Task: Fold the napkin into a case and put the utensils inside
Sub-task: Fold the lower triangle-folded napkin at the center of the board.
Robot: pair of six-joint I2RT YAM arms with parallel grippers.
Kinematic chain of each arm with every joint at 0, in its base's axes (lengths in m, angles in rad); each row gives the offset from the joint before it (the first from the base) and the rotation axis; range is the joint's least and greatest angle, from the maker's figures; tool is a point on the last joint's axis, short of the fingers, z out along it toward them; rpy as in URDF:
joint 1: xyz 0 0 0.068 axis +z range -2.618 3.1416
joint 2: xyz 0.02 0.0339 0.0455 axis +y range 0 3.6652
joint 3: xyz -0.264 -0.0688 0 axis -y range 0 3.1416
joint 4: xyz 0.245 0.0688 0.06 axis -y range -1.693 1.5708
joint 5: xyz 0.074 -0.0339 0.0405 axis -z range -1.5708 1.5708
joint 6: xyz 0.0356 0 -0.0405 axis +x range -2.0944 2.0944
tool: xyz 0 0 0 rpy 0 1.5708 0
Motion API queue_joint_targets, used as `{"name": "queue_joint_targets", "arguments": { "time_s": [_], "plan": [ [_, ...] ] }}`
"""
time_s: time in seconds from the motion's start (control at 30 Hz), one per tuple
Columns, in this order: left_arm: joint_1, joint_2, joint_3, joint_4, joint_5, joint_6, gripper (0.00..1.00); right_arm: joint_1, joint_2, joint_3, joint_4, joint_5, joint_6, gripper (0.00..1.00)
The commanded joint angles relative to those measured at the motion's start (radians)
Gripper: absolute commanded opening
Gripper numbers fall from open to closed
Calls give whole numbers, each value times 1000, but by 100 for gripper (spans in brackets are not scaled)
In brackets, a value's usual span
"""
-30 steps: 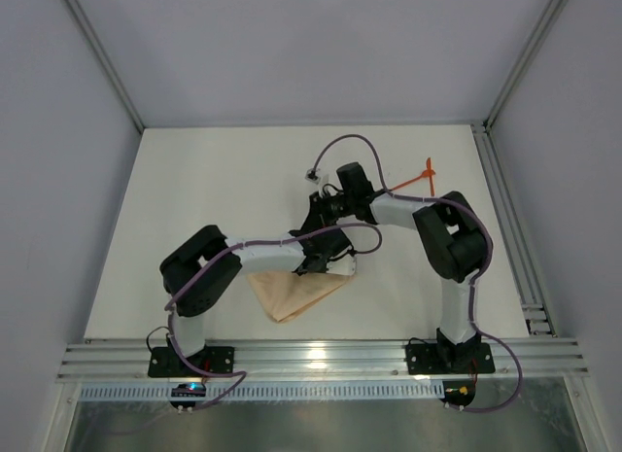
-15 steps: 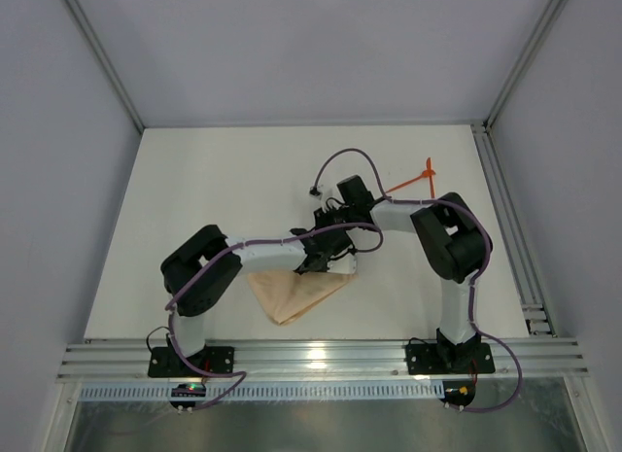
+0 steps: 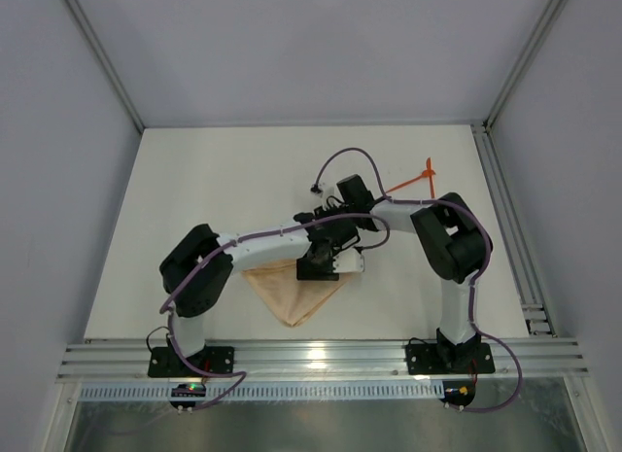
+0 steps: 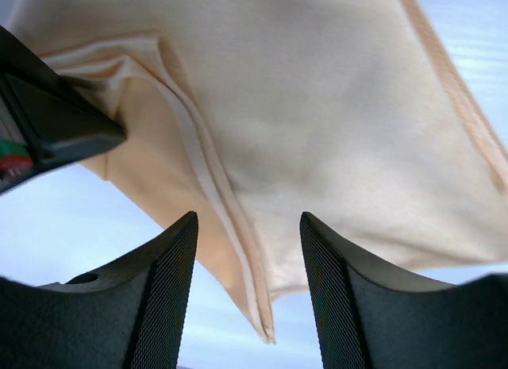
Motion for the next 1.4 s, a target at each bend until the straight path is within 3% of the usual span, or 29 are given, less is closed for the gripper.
{"name": "queue_joint_targets", "arguments": {
  "time_s": [0.0,0.13,0.3,0.33,0.43,0.53,0.77,0.93,1.0,1.1,1.27,1.37],
  "plan": [
    [0,-101,78,-201,135,-52,57,-7,23,-16,-16,117,4,3],
    [94,-194,97,-322,236,-87,58,-8,18,-23,-5,111,19,3],
    [430,-306,-87,-292,153,-74,60,-10,8,-52,54,110,53,3],
    [441,-349,-142,-268,118,-52,64,-10,6,-62,62,110,68,3],
    [423,-427,-309,-162,133,29,69,-8,5,-77,87,113,87,3],
    [405,-446,-327,-111,133,5,80,-8,-5,-95,93,127,98,3],
    [391,-425,-343,18,164,-52,78,-8,-21,-117,104,159,116,3],
    [310,-382,-471,163,-13,-69,76,-8,-18,-123,128,156,145,3],
    [306,-366,-469,208,-52,-92,74,-10,-23,-128,134,156,151,3],
    [306,-366,-457,263,-86,-115,63,-8,-41,-151,136,162,151,3],
    [306,-382,-462,262,-39,-123,52,-8,-60,-172,131,182,148,3],
    [306,-382,-475,268,-25,-129,39,-8,-63,-181,143,185,161,3]
  ]
}}
